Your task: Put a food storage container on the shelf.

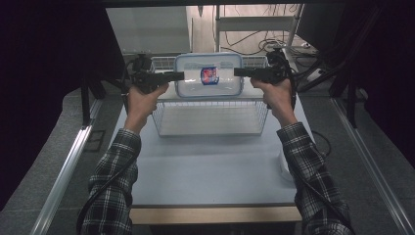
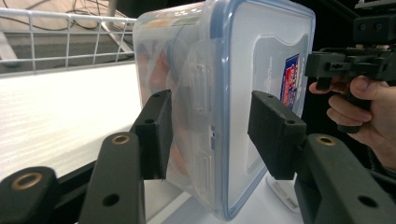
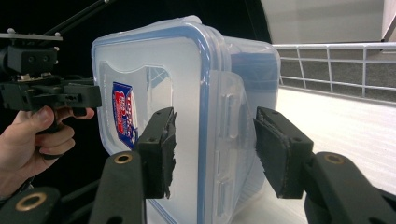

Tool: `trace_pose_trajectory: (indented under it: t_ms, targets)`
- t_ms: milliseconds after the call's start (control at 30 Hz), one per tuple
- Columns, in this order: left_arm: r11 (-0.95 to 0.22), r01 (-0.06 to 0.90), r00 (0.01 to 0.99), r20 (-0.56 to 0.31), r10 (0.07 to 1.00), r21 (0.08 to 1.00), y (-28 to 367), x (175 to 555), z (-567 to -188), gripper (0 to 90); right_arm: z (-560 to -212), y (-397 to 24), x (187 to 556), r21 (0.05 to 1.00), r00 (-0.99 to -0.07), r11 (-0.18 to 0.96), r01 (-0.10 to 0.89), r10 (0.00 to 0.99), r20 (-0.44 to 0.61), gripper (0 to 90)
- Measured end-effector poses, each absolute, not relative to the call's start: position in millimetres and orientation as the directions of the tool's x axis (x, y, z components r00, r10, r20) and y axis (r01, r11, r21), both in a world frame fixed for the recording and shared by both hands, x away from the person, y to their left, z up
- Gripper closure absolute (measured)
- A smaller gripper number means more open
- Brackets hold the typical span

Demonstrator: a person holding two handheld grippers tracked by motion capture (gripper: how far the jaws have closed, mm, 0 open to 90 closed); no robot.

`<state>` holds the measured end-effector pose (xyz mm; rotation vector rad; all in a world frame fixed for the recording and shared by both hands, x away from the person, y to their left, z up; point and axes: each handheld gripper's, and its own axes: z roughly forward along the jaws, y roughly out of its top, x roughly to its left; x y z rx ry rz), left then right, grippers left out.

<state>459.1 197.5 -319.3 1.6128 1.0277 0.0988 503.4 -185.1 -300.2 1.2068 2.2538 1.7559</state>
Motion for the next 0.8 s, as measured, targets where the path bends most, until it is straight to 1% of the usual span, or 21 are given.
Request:
trace_pose_trajectory:
  t_ms: [300,467,800]
  targets:
    - [0.077,0.544,0.610,-0.457,0.647,0.835,198.3,460.1,-324.0,49.8,-300.2,-182.7,502.9,0.842,-0.695,0.069,0.535,0.602,0.393,47.7]
    - [0.068,0.537,0.615,-0.445,0.651,0.841,198.1,459.3,-324.6,49.5,-301.6,-182.6,503.8,0.843,-0.690,0.056,0.535,0.605,0.398,47.5]
    - [0.080,0.539,0.616,-0.456,0.642,0.839,199.1,460.2,-327.3,49.4,-303.8,-182.7,503.3,0.843,-0.691,0.063,0.534,0.607,0.392,47.2]
